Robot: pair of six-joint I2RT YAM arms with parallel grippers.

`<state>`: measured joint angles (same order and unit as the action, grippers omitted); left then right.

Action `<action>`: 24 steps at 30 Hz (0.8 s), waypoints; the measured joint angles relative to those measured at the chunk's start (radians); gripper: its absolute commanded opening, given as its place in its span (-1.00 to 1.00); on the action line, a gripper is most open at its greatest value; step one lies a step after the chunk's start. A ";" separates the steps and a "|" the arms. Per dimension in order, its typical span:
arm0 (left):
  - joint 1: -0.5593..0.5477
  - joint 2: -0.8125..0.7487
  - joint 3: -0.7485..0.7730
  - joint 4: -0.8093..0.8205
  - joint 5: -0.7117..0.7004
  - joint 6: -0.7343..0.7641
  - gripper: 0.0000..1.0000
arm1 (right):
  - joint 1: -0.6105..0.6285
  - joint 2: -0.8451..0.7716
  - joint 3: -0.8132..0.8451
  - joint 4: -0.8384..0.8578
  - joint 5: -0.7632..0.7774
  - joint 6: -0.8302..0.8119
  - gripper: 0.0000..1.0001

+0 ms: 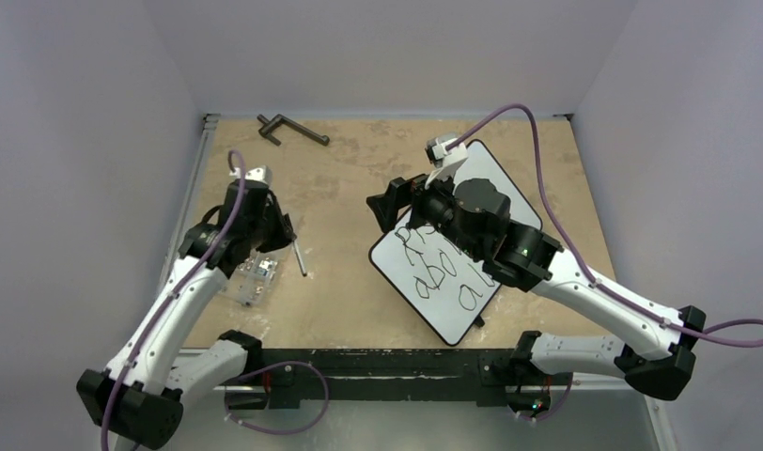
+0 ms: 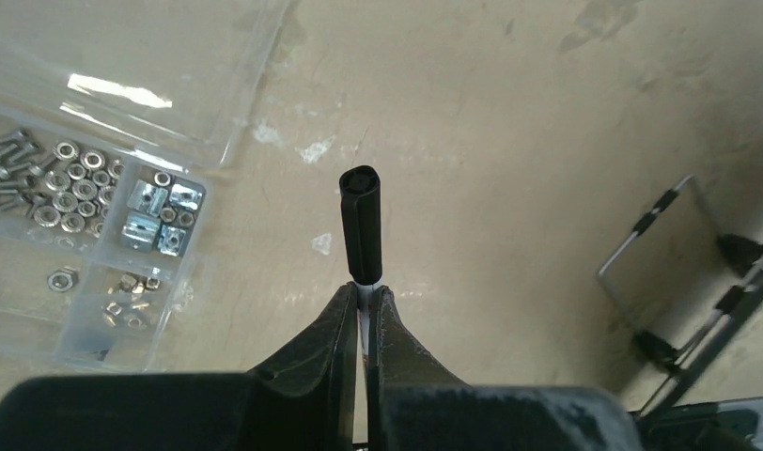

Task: Write a sentence on the whiteboard
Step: Put down the whiteboard marker at the center of the board.

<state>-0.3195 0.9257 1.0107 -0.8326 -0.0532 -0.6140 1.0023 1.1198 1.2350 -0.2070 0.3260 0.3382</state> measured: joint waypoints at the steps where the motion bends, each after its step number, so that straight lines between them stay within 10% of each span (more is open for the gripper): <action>1: -0.015 0.037 -0.011 0.000 -0.006 0.007 -1.00 | 0.000 -0.003 -0.004 -0.010 0.002 -0.001 0.98; 24: -0.102 0.455 -0.190 0.165 -0.037 0.025 -0.82 | 0.000 -0.054 -0.033 -0.085 0.032 -0.026 0.98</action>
<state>-0.4213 1.3804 0.8207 -0.6678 -0.0898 -0.5888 1.0023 1.0660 1.2018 -0.2924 0.3584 0.3119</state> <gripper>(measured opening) 0.032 0.987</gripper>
